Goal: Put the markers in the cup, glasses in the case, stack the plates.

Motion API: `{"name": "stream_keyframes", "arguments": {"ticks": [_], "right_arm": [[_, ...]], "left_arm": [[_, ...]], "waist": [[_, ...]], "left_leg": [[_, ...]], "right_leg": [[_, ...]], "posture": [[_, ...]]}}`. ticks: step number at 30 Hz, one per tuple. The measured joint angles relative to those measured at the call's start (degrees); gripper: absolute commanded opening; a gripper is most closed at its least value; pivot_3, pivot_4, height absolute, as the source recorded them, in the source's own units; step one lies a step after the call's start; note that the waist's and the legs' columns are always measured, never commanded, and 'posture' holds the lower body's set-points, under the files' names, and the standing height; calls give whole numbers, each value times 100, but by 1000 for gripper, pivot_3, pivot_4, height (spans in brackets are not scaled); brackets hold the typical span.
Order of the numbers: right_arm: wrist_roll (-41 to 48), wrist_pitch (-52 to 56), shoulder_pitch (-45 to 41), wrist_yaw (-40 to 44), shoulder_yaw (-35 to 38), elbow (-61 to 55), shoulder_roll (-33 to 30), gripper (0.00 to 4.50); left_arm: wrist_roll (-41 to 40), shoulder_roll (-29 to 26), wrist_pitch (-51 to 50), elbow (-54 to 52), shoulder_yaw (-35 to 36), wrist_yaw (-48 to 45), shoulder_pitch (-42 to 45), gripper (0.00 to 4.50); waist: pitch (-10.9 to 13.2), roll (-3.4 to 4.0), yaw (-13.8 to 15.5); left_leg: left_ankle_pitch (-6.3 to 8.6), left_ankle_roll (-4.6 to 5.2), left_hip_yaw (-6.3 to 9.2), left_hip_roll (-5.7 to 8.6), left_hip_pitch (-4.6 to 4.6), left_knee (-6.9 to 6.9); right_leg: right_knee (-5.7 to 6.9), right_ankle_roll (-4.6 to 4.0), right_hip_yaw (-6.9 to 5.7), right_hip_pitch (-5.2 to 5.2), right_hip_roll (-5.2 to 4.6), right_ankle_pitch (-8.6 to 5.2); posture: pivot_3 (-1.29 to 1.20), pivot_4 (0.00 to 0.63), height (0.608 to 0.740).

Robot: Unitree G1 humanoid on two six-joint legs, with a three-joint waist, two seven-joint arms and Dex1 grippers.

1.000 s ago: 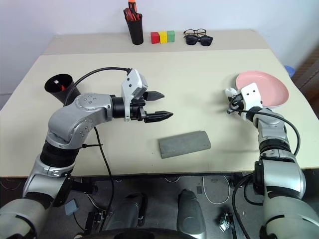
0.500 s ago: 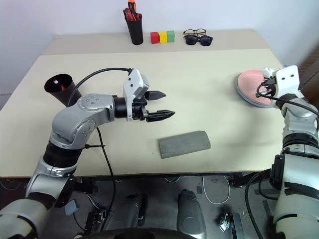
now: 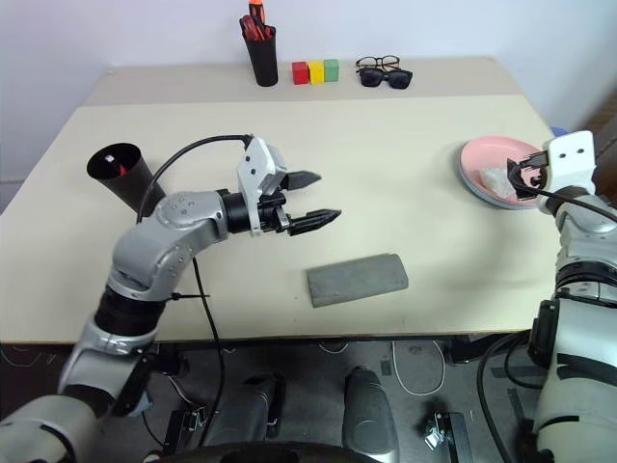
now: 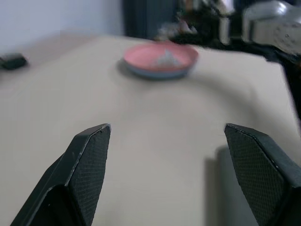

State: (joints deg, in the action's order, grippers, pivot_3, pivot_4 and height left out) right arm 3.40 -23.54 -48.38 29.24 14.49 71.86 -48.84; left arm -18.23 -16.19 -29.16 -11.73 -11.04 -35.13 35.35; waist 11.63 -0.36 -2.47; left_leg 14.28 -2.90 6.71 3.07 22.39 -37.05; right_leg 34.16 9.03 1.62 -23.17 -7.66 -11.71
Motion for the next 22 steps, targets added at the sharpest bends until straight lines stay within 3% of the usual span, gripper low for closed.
{"name": "stream_keyframes", "arguments": {"ticks": [4,8,15,22], "right_arm": [[538,139,942,1121,286,-794,-114,4007],[1233,797,2698,1942,753,-2419,-185,4007],[2194,2102,5923,2420,2093,-5476,-150,4007],[2659,2627,7330,2567,2989,-6962,231,4007]], "left_arm": [[85,-363,140,256,28,-321,-183,3950],[-155,-511,85,324,150,-690,-606,3950],[-234,-1007,203,-79,684,-742,-1590,3950],[-499,-1633,196,-555,1283,-953,-2355,3950]], "waist": [[-2,2,1],[-2,3,35],[-14,20,-9],[-19,22,9]], "left_leg": [[1,2,0,0,-2,1],[5,9,2,2,0,0],[7,10,-6,-5,-14,-6],[8,9,-8,-10,-23,-13]], "right_leg": [[1,1,0,3,1,0],[1,4,0,4,-1,-2],[11,-17,5,7,1,-15],[8,-11,7,18,1,-23]], "posture": [[0,150,740],[0,150,740],[0,150,740],[0,150,740]]}}
